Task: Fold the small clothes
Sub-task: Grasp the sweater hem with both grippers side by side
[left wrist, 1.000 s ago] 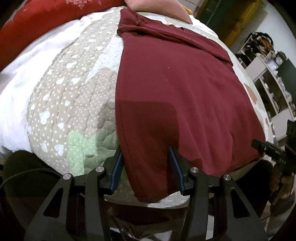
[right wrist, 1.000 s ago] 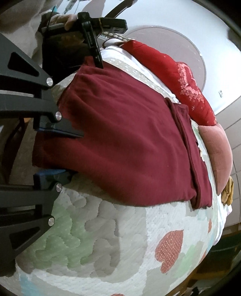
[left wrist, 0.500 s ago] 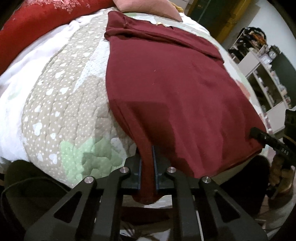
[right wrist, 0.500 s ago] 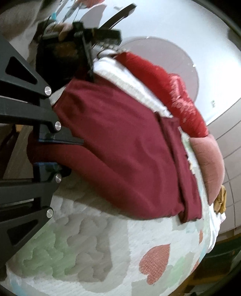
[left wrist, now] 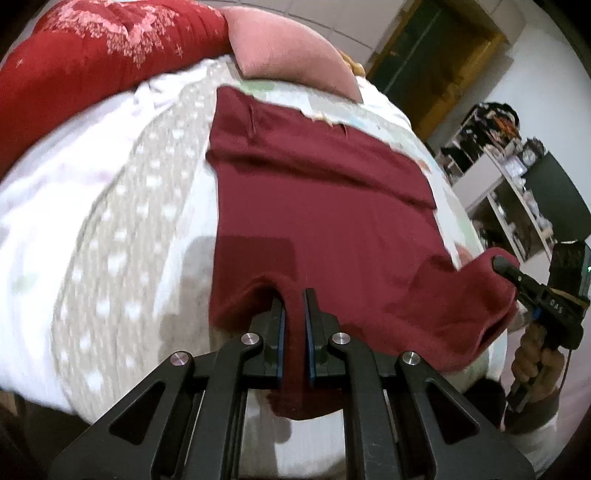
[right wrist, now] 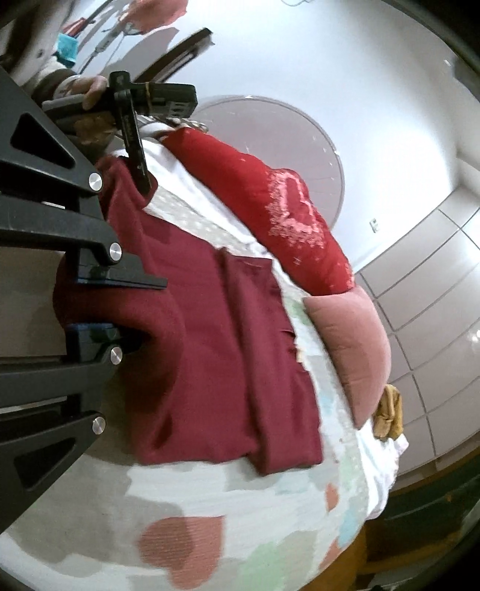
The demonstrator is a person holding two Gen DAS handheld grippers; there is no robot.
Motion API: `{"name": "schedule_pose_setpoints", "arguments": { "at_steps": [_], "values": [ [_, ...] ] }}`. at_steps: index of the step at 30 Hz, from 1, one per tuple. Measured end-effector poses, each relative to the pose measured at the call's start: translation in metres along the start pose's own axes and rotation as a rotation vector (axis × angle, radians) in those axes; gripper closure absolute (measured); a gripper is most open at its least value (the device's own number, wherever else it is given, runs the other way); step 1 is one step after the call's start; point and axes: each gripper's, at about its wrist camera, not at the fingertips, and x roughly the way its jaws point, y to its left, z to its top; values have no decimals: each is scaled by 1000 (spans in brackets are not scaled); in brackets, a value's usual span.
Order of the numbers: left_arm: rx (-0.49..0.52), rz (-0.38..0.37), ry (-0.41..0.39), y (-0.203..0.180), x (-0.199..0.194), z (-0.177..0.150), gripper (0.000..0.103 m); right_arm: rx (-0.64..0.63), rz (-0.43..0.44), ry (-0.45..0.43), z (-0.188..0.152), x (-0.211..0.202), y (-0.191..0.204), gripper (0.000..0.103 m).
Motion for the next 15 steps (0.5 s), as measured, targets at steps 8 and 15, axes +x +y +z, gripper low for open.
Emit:
{"name": "schedule_pose_setpoints", "arguments": {
  "at_steps": [8, 15],
  "values": [
    [17, 34, -67, 3, 27, 68, 96, 15, -62, -30, 62, 38, -21, 91],
    [0, 74, -88, 11, 58, 121, 96, 48, -125, -50, 104, 64, -48, 91]
  ]
}}
